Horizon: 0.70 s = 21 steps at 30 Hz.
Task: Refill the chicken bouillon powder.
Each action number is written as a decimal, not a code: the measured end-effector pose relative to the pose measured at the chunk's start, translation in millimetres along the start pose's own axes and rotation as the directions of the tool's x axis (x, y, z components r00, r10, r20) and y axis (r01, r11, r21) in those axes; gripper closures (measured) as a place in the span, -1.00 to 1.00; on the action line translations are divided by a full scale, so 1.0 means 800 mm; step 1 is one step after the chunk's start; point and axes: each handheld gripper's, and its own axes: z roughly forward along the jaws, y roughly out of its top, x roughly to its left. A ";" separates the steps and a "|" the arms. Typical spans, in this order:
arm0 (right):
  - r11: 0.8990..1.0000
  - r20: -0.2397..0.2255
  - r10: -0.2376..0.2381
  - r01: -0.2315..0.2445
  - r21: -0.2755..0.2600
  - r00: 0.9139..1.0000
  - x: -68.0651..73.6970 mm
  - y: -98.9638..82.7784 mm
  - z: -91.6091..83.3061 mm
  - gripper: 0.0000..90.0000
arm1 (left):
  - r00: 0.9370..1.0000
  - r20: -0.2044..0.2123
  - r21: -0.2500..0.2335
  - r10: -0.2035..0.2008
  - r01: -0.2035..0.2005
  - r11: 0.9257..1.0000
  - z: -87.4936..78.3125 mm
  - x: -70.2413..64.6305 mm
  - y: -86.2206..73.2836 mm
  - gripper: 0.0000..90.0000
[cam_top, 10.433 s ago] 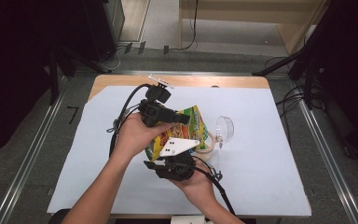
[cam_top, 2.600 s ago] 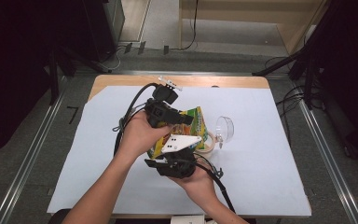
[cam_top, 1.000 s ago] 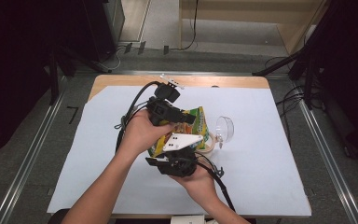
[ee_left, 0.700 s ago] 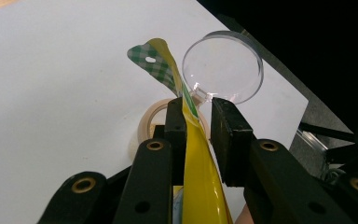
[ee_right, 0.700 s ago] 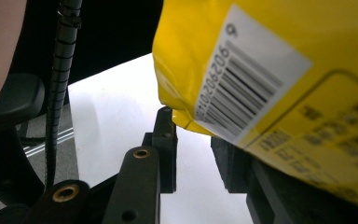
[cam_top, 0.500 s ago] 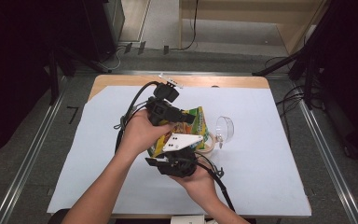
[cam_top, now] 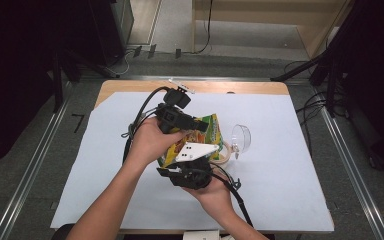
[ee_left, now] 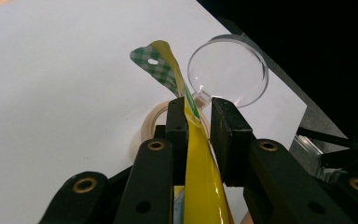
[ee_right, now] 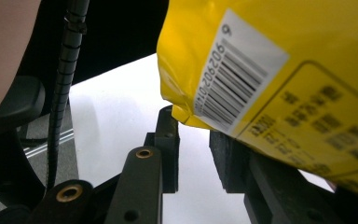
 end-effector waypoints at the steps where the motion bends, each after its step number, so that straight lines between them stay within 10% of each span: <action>1: 1.000 0.003 -0.007 0.007 -0.003 1.000 0.000 0.000 0.000 0.66 | 1.000 0.000 0.000 -0.002 0.002 1.000 0.000 0.000 0.000 0.74; 21: 0.999 0.023 -0.025 0.026 -0.030 0.999 0.004 -0.005 0.001 0.73 | 1.000 0.004 -0.009 -0.025 0.025 1.000 0.000 0.000 0.000 0.76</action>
